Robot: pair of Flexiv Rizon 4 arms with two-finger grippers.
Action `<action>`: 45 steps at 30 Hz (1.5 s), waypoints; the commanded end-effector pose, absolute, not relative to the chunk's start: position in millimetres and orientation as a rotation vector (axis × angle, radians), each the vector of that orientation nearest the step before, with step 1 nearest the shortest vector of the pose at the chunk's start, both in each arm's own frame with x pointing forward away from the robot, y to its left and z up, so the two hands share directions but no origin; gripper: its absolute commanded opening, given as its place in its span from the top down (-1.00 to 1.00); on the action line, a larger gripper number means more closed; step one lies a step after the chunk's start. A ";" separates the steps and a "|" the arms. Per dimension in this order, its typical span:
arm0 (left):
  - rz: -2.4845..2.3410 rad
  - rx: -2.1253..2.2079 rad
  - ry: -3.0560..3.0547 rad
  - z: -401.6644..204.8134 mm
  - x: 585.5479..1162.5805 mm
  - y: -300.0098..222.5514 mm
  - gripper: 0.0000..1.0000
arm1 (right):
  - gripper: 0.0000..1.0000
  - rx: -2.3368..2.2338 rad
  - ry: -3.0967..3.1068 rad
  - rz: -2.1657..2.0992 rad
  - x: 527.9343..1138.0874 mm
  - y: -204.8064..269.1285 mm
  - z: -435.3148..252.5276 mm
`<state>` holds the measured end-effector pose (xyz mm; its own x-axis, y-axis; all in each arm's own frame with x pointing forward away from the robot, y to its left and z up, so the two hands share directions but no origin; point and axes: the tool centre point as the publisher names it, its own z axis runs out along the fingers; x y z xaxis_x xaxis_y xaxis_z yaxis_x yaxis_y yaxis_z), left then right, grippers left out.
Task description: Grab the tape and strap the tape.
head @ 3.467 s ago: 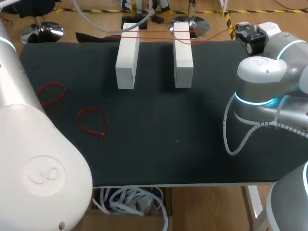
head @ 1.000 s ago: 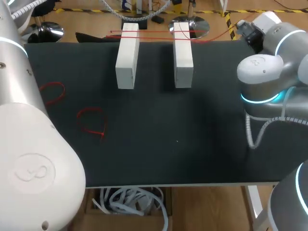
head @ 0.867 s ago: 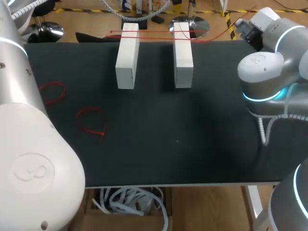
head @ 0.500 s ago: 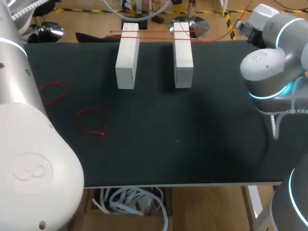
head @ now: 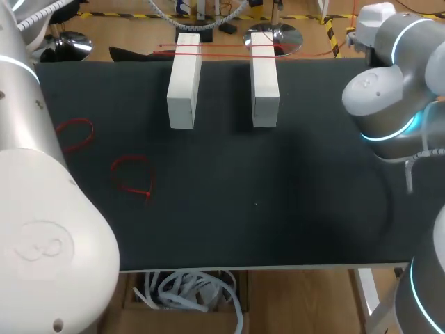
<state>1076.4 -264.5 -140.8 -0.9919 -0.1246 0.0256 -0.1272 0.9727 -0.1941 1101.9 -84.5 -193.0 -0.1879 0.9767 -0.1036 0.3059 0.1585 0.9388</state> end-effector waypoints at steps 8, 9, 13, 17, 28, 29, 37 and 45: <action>0.302 0.200 -3.107 -140.4 1076.6 -264.5 1.00 | 1.00 1.016 1.755 0.713 1104.9 -82.9 -187.4; 0.302 0.200 -3.107 -140.4 1076.6 -264.5 1.00 | 1.00 0.991 1.763 0.699 1104.2 -81.6 -187.5; 0.302 0.200 -3.107 -140.4 1076.6 -264.5 1.00 | 1.00 0.986 1.772 0.702 1105.0 -79.9 -188.8; 0.302 0.200 -3.107 -140.4 1076.6 -264.5 1.00 | 1.00 0.986 1.782 0.697 1106.5 -79.3 -189.2; 0.302 0.200 -3.107 -140.4 1076.6 -264.5 1.00 | 1.00 0.775 1.866 0.578 1106.9 -76.9 -190.6; 0.302 0.200 -3.107 -140.4 1076.6 -264.5 1.00 | 1.00 0.750 1.878 0.564 1106.3 -76.0 -190.1; 0.302 0.200 -3.107 -140.4 1076.6 -264.5 1.00 | 1.00 0.619 1.906 0.516 1105.7 -68.9 -189.9; 0.302 0.200 -3.107 -140.4 1076.6 -264.5 1.00 | 1.00 0.632 1.914 0.521 1105.9 -65.6 -189.8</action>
<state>1076.4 -264.2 -140.9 -0.9919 -0.1245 0.0255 -0.1270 0.9726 -0.1947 1106.4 -67.7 -193.8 -0.3467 0.6348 -0.6905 0.1790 0.7674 0.6156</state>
